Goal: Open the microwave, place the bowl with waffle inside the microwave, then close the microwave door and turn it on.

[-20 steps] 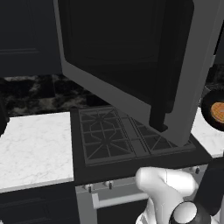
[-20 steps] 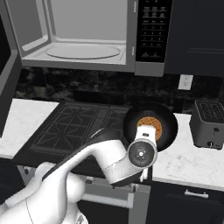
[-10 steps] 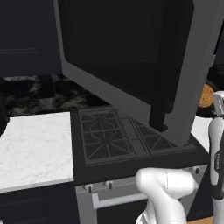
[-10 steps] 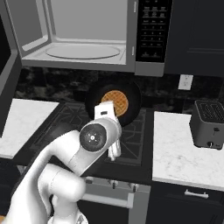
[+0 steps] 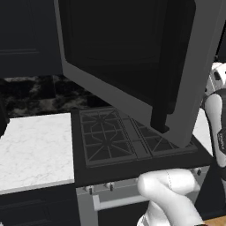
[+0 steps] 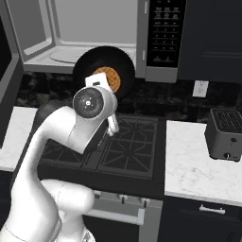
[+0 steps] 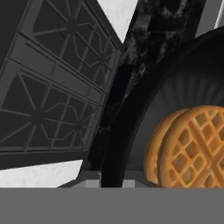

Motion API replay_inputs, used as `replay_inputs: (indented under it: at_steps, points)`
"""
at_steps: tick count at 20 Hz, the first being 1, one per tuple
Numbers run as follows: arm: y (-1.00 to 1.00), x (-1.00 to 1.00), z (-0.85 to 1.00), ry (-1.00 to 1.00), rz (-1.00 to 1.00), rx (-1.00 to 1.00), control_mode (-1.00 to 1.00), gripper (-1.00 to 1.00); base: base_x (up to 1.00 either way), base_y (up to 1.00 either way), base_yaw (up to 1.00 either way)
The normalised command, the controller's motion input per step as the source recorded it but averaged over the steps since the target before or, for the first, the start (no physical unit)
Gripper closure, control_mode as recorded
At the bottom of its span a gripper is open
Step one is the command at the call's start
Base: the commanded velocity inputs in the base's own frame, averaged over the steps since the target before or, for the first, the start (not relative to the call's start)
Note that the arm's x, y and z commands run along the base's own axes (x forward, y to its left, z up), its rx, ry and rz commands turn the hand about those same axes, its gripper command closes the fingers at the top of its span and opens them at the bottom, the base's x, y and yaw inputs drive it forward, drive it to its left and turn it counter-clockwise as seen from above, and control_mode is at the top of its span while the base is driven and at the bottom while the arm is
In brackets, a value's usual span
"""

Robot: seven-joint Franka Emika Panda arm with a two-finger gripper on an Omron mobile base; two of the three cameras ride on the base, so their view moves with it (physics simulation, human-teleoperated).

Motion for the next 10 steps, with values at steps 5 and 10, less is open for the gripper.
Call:
replay_inputs:
  at_steps: [5,10]
  points:
    - [0.5,0.96,0.87,0.21,0.07,0.0,-1.0,1.0,0.0,0.0,0.0]
    - [0.07,1.0,0.16,0.24,0.02,0.03,-1.0,1.0,0.0,0.0,0.0]
